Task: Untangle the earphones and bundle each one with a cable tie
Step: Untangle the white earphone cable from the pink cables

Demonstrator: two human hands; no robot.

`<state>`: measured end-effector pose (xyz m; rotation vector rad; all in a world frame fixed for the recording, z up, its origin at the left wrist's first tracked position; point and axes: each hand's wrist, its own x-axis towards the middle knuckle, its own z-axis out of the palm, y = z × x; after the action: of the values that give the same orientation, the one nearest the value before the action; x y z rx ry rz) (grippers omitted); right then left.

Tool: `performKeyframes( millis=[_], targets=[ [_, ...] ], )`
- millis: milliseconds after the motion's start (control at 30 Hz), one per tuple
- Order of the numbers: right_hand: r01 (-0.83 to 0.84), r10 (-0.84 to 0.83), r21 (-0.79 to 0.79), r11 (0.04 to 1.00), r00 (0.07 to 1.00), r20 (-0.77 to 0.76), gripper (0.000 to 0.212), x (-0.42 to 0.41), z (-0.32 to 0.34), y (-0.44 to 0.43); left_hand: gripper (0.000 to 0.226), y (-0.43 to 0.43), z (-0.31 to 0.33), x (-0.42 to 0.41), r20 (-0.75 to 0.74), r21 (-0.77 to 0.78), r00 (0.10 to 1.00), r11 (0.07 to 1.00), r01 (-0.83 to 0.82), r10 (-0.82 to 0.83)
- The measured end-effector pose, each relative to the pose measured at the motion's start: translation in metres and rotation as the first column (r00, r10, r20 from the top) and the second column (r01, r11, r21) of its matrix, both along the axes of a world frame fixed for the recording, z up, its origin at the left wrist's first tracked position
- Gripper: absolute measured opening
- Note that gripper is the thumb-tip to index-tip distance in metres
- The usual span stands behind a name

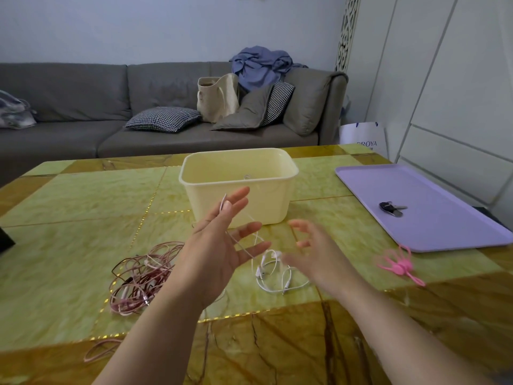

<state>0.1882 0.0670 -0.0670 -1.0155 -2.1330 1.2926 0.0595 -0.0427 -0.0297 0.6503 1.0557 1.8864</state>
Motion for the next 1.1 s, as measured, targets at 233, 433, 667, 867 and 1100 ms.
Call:
performKeyframes(
  millis=[233,433,667,867,1100],
  targets=[
    [-0.148,0.175,0.237,0.960,0.980,-0.095,0.015,-0.011,-0.006,-0.012,0.030,0.001,0.005,0.005,-0.030,0.036,0.999,0.999,-0.018,0.019],
    [0.068,-0.021,0.195,0.978,0.973,-0.230,0.020,-0.002,0.000,0.004,0.031,0.001,0.003,-0.011,-0.194,0.079,0.932,0.951,-0.298,0.308],
    [0.191,-0.309,-0.266,0.945,0.787,-0.533,0.028,0.007,0.007,0.020,0.027,-0.004,-0.012,-0.032,-0.453,-0.123,0.836,0.907,-0.402,0.309],
    [0.403,-0.362,0.077,0.912,0.879,-0.309,0.036,0.015,0.008,0.030,0.033,-0.003,-0.012,-0.034,-0.112,-0.110,0.935,0.931,-0.349,0.337],
    [0.423,-0.434,0.348,0.837,0.899,-0.048,0.016,0.022,0.008,0.041,0.012,-0.015,-0.001,-0.054,0.555,0.006,0.760,0.913,-0.409,0.337]
  ],
)
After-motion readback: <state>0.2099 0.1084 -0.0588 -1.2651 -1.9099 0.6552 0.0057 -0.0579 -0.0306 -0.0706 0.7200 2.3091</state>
